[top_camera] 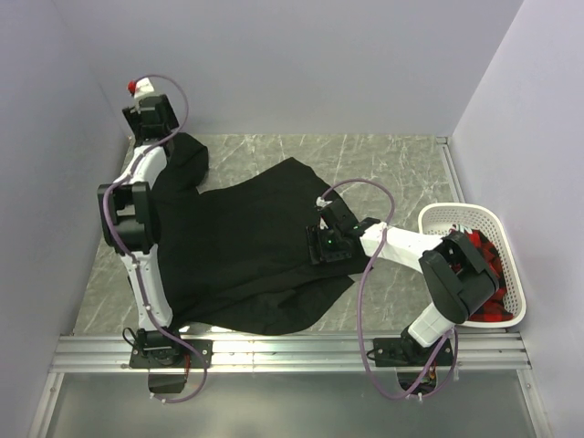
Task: Fold and stack the long sleeve shirts
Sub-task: Flatten the shirt out
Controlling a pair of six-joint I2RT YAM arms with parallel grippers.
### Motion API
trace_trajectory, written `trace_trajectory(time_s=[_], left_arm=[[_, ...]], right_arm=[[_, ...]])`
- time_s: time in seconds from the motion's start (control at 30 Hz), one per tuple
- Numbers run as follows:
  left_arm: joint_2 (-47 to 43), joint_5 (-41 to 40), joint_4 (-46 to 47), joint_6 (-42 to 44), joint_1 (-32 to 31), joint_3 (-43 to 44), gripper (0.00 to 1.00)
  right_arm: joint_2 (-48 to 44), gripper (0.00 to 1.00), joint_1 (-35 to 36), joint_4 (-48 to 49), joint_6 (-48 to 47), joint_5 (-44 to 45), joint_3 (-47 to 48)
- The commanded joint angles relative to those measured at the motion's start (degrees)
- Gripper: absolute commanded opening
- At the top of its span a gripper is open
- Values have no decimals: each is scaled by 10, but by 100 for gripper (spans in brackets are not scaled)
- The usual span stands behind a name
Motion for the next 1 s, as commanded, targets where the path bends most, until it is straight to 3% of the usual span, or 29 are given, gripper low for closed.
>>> trace_trajectory(time_s=[0.0, 0.07, 0.17, 0.33, 0.5, 0.7, 0.97], left_arm=[[-110, -9, -106, -149, -2, -61, 82], [-160, -3, -186, -195, -6, -94, 86], [-233, 31, -230, -268, -11, -218, 87], [-348, 69, -252, -344, -28, -382, 88], [-406, 75, -234, -387, -42, -534, 88], [-438, 87, -217, -418, -75, -615, 87], [-359, 85, -218, -421, -88, -596, 88]], right_arm=[[-27, 74, 3, -21, -8, 41, 14], [-32, 75, 2, -18, -6, 51, 12], [-43, 75, 0, -17, 0, 76, 9], [-47, 74, -24, -19, 14, 103, 13], [-44, 73, -45, -19, 35, 97, 12], [-59, 73, -46, -12, 52, 96, -11], [-46, 73, -51, -15, 69, 101, -19]])
